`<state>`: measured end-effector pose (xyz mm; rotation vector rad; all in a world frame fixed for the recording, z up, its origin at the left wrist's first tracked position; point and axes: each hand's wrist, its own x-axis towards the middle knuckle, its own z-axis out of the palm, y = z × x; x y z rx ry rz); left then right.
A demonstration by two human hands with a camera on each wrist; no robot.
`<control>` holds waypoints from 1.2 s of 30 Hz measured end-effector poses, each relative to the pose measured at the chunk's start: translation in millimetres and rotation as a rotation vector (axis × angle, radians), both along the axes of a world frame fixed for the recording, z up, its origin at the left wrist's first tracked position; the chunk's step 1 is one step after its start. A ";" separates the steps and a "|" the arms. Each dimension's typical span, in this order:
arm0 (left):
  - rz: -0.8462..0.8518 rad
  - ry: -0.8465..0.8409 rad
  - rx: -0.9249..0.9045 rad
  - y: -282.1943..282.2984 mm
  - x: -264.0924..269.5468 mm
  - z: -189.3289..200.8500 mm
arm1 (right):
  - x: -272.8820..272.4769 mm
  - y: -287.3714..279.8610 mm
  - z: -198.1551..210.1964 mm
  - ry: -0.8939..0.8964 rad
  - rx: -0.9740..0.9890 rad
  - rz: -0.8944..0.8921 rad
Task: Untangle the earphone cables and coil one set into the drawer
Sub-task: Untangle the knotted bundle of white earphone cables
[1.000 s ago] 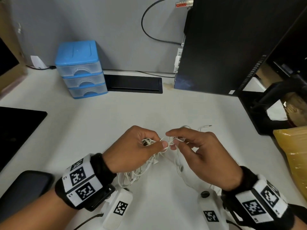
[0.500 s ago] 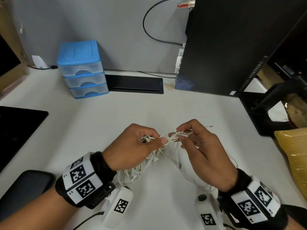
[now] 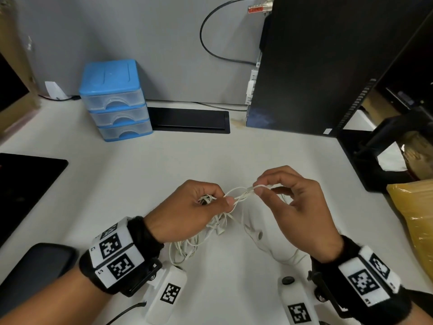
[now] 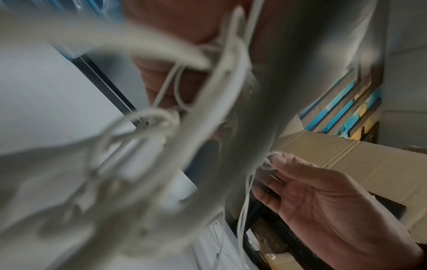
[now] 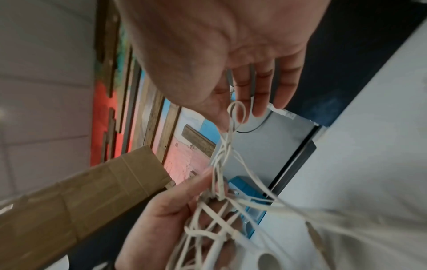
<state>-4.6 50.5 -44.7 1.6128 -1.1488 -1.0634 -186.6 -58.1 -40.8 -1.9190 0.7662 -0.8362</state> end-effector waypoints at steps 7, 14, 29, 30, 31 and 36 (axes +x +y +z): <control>-0.008 -0.009 -0.071 -0.8 -2.6 -3.2 | 3.4 4.3 5.6 -0.159 0.291 0.056; -0.046 0.066 0.006 -2.3 5.3 -1.2 | -0.7 2.3 15.4 -0.283 0.366 0.249; -0.028 -0.026 0.081 -3.5 11.2 -7.7 | -9.3 -39.8 21.6 -0.403 0.590 -0.310; -0.021 -0.027 0.084 -3.5 11.5 -6.5 | -12.4 -45.5 23.0 -0.481 0.699 -0.300; -0.011 -0.034 0.091 -3.9 13.1 -7.0 | -15.3 -49.7 24.5 -0.529 0.763 -0.284; 0.016 -0.030 0.084 -5.2 20.7 -7.1 | -27.6 -54.9 31.9 -0.154 0.215 -0.243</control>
